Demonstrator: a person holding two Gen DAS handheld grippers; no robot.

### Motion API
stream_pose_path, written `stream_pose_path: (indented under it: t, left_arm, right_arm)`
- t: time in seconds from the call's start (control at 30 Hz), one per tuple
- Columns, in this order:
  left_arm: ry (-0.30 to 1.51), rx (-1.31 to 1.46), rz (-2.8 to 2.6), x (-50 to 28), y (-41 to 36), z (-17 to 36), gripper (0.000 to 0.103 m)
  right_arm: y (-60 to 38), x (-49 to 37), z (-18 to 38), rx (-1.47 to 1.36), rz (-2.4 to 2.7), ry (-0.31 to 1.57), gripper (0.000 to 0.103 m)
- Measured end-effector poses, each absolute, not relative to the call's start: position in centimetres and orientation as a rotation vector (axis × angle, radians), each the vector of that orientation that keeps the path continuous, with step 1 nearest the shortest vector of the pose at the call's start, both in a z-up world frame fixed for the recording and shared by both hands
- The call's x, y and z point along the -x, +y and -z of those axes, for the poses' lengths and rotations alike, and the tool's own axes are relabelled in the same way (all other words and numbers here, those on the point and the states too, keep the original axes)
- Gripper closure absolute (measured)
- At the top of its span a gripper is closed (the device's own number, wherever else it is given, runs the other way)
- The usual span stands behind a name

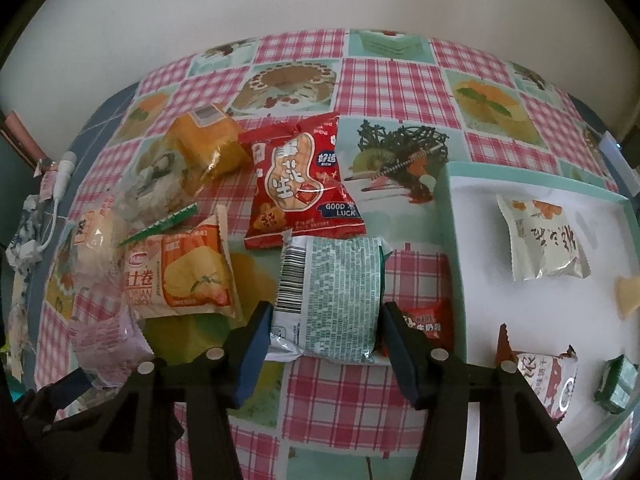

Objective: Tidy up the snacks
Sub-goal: 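Grasp the pink barcode pack with the left tool while the right tool grasps the green-white striped pack, then carry the pink pack with the left tool while the right tool carries the striped pack over the tray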

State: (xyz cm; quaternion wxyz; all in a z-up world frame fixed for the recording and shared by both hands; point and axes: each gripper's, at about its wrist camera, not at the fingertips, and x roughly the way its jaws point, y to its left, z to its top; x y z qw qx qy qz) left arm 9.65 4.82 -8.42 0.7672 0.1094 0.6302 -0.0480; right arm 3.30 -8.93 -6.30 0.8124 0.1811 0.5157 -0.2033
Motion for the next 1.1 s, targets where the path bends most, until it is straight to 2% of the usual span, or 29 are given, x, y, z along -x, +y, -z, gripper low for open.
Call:
stream_pose_path:
  t: [0.13,0.27,0.7,1.1]
  left_arm:
    - [1.362,-0.204,0.120,-9.7,5.3,7.8,0.020]
    - [1.347,-0.199,0.134,-9.6,5.5,7.1,0.021]
    - [1.205,-0.143,0.169,-8.2,6.4,1.8,0.022]
    - [1.076,-0.188,0.231,-5.9,3.9,-1.6,0.022]
  right_arm:
    - [-8.7,-3.2,6.0,-0.380,0.424,1.103,0.050]
    - [-8.8,-2.9,5.6,-0.396,0.422,1.107,0.051]
    - [-8.8,-0.7,1.8,-0.379,0.426,1.028,0.051]
    - [-9.5,2.5,-1.5,-0.342,0.499,0.978,0.051]
